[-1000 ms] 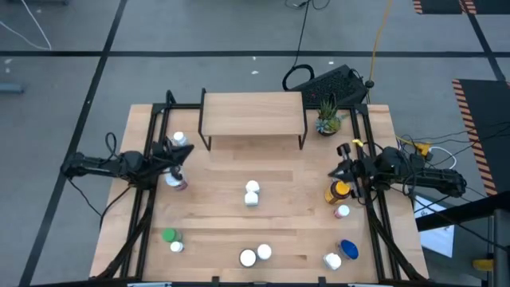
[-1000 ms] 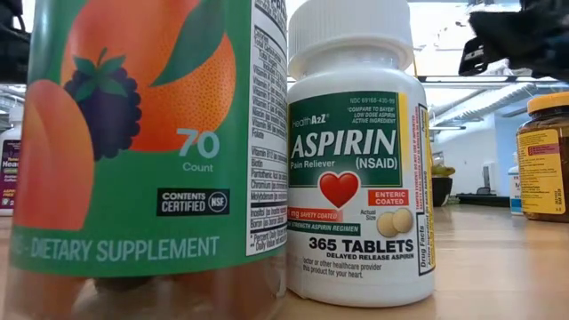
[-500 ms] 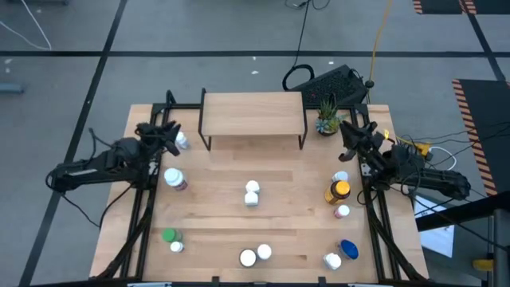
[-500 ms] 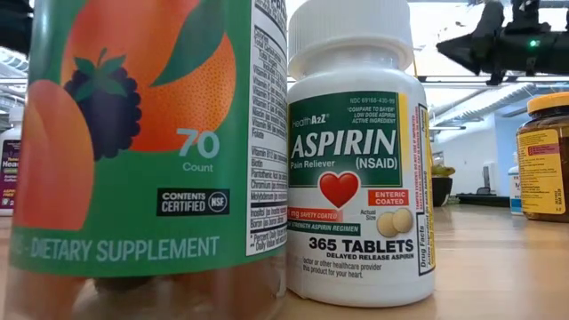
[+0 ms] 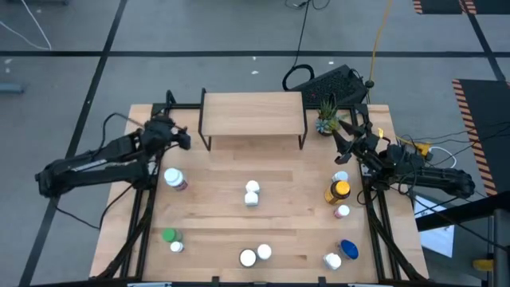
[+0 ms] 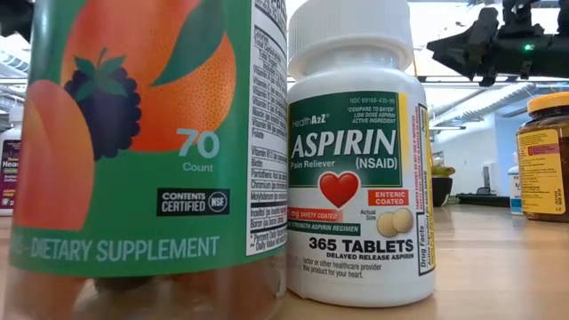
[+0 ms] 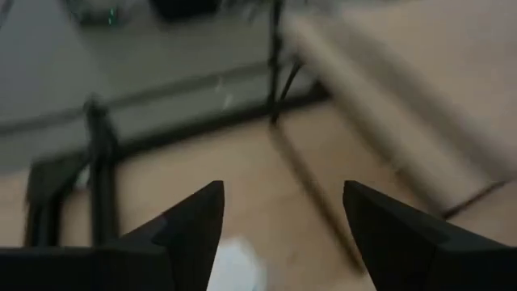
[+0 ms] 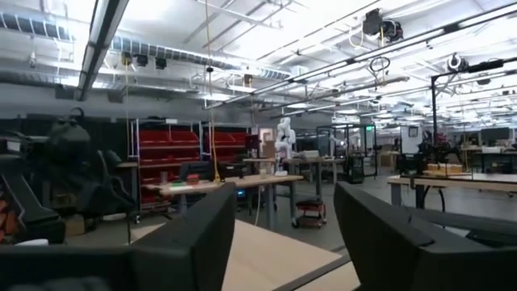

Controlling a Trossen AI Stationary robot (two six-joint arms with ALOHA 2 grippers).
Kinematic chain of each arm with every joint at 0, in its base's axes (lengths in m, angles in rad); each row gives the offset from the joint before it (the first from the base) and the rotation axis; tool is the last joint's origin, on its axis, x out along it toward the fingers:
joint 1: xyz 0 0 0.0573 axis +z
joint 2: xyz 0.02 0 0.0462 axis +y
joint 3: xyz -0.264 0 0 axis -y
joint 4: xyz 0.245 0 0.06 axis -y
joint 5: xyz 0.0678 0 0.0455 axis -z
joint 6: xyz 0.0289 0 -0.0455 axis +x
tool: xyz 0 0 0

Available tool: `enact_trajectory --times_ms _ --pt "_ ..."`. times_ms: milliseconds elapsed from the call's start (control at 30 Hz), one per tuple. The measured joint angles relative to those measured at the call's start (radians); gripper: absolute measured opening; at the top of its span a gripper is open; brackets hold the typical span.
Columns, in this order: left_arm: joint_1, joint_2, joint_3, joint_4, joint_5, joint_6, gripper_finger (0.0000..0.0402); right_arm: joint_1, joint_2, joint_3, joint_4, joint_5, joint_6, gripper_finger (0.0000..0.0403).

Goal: Pick and place medicine bottles onto shelf by color
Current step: Put the white pill bottle on the shelf

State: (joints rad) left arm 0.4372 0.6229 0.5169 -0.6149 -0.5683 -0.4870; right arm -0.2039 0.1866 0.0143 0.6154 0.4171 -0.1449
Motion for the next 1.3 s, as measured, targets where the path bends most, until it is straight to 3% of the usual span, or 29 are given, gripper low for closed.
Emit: enact_trajectory --times_ms 200,433,500,633,900,1200,1300 --pt "0.127 0.126 0.024 -0.044 0.094 -0.065 0.0271 0.000 0.018 0.000 -0.018 0.044 -0.003 0.0217" --pt "0.215 0.257 0.014 -0.045 0.081 -0.044 0.0271 0.000 0.064 0.000 -0.065 0.086 -0.002 0.0217" --pt "0.238 0.282 0.014 -0.036 0.117 -0.040 0.0271 0.000 0.073 0.000 -0.057 0.089 -0.006 0.0217" --pt "0.260 0.326 0.014 -0.033 0.177 -0.036 0.0271 -0.001 0.089 0.000 -0.068 0.112 -0.025 0.0217" --pt "0.266 0.401 0.014 -0.025 0.173 0.008 0.0269 -0.001 0.116 0.000 -0.065 0.109 -0.010 0.0213" --pt "0.266 0.411 0.014 -0.026 0.176 0.011 0.0170 0.001 0.116 0.000 -0.059 0.103 0.090 0.0212" --pt "0.266 0.410 0.014 -0.026 0.176 0.011 0.0169 0.002 0.116 0.000 -0.055 0.019 0.126 0.0212"
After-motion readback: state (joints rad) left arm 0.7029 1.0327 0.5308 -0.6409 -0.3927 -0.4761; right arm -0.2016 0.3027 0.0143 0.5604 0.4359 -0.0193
